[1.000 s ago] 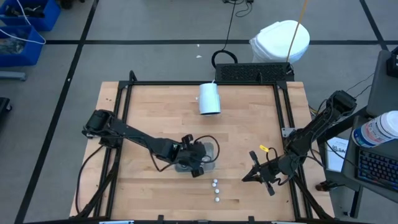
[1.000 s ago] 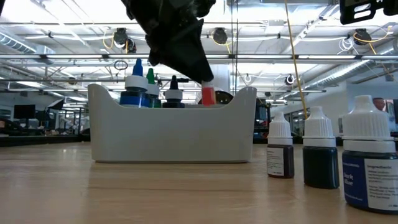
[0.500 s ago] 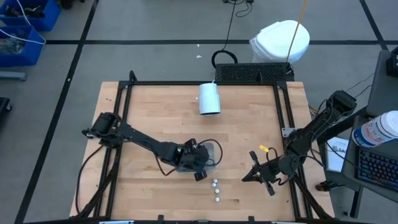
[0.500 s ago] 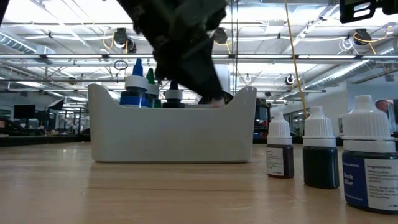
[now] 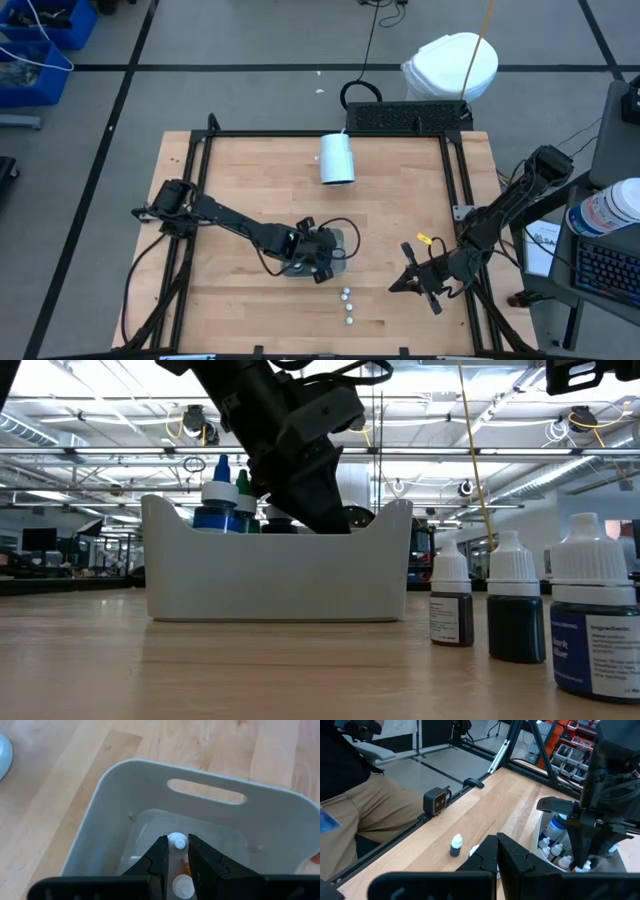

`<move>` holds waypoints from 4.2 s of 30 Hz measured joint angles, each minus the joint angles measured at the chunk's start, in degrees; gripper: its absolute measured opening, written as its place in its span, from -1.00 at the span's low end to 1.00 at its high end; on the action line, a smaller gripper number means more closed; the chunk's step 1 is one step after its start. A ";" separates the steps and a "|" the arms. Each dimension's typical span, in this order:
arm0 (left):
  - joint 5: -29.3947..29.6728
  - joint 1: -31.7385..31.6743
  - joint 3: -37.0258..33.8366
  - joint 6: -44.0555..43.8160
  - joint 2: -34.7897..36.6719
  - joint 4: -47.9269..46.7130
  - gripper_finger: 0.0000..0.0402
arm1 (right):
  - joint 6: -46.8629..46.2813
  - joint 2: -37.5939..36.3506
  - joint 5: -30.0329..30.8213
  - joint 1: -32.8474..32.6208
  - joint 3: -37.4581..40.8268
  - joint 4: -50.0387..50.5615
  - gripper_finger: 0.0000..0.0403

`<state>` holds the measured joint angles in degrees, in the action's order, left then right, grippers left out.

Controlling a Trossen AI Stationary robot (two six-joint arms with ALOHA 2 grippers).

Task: Pick & Place food coloring
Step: Put the orange food coloring bottle into the gray bin, then put the small blue food coloring bottle into the gray bin

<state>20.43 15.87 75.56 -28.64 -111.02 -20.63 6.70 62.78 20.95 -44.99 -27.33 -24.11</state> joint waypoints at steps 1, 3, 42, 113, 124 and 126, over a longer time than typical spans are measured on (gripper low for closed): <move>0.03 -0.04 -0.01 0.00 0.00 0.00 -0.70 | 0.00 0.00 0.00 0.00 0.00 0.00 -1.00; 0.11 -0.06 0.00 0.04 0.00 -0.02 -0.70 | 0.00 0.00 0.00 0.02 0.00 -0.01 -1.00; 1.61 -2.28 2.92 2.77 -2.05 -1.26 -0.70 | -0.20 0.00 -0.04 0.01 0.02 -0.04 -1.00; 13.71 30.41 19.87 24.09 -4.15 -10.22 -0.97 | 0.28 0.02 -0.04 0.02 0.07 -2.21 -1.00; 1.55 23.35 -27.83 32.58 31.43 30.26 -0.98 | 4.77 2.99 -0.04 0.04 0.07 -8.85 -1.00; -0.36 20.32 -40.01 28.07 36.12 46.29 -0.98 | 6.48 3.28 -0.03 0.04 0.07 -9.66 -1.00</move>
<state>20.07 36.19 35.55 -0.58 -74.91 25.65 13.18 66.06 20.92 -44.95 -27.27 -33.77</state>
